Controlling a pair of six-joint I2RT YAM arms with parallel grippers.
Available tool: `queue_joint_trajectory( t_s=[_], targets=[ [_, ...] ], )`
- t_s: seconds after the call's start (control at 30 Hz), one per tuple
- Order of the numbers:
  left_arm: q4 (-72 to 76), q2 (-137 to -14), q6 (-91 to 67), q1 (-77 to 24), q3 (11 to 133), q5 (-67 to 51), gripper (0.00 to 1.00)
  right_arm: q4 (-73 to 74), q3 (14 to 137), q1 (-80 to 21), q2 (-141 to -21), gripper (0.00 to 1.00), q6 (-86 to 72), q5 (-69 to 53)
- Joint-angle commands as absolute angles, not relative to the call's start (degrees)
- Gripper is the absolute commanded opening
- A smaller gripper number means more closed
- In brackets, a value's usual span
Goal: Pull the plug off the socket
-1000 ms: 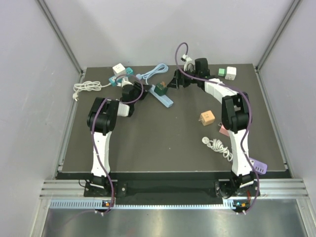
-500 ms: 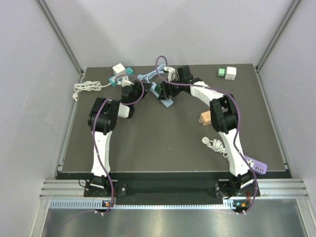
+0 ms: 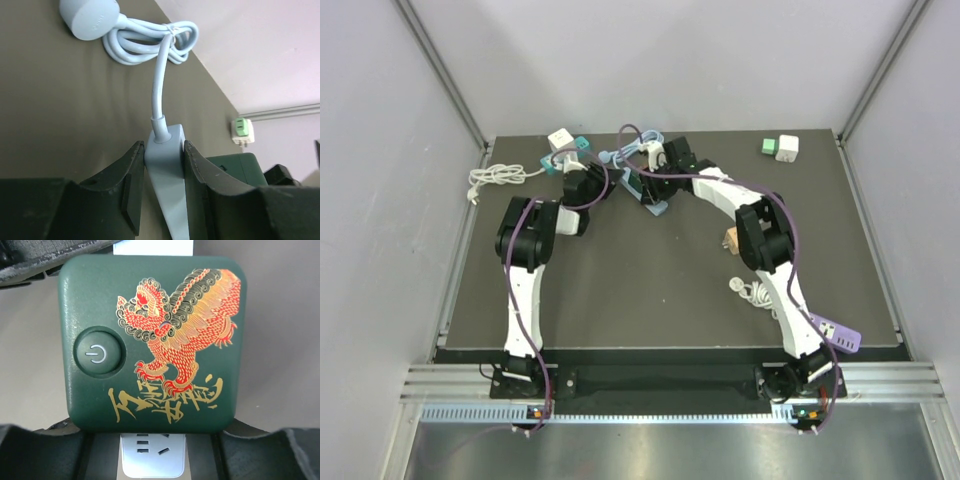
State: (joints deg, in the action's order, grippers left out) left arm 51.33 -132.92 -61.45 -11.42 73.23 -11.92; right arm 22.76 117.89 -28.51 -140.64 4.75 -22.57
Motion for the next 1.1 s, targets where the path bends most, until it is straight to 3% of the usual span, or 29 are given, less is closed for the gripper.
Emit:
queue_joint_trajectory(
  t_s=[0.0, 0.13, 0.23, 0.3, 0.37, 0.5, 0.67, 0.83, 0.9, 0.93, 1.07],
  targets=[
    [47.21, -126.49, -51.35, -11.6, 73.22, -10.2, 0.37, 21.53, 119.89, -29.53, -138.7, 0.0, 6.94, -9.6],
    [44.3, -122.88, -47.11, -11.6, 71.29, -8.27, 0.35, 18.63, 116.37, -30.06, -136.76, 0.0, 8.0, -3.7],
    [44.12, -121.82, -46.23, -11.69, 70.84, -8.09, 0.24, 18.55, 116.63, -30.41, -137.11, 0.0, 9.23, -0.36],
    [41.94, -122.34, -46.58, -11.69, 71.63, -8.7, 0.24, 18.19, 116.72, -30.32, -137.63, 0.0, 9.58, 2.27],
    [41.66, -122.61, -46.67, -11.78, 71.81, -9.31, 0.31, 17.85, 116.98, -30.32, -137.81, 0.0, 9.58, 3.51],
    [41.22, -123.04, -46.93, -12.04, 71.1, -9.4, 0.55, 15.57, 115.23, -29.71, -136.41, 0.0, 8.79, 3.96],
    [40.61, -122.7, -45.53, -11.95, 71.9, -9.32, 0.56, 14.15, 112.15, -28.13, -135.0, 0.0, 8.35, 0.88],
    [42.71, -124.8, -46.23, -12.13, 75.74, -14.56, 0.18, 14.41, 111.36, -27.51, -134.82, 0.0, 9.84, -3.95],
    [45.08, -127.08, -47.54, -12.48, 77.95, -17.04, 0.13, 14.68, 111.36, -27.51, -134.91, 0.0, 10.19, -5.44],
    [45.7, -127.87, -48.07, -12.57, 79.87, -17.75, 0.04, 15.03, 111.36, -27.51, -134.91, 0.0, 10.46, -6.23],
    [46.84, -132.09, -49.39, -13.53, 85.16, -18.81, 0.0, 14.94, 110.83, -27.51, -134.65, 0.0, 11.34, -9.4]
  ],
)
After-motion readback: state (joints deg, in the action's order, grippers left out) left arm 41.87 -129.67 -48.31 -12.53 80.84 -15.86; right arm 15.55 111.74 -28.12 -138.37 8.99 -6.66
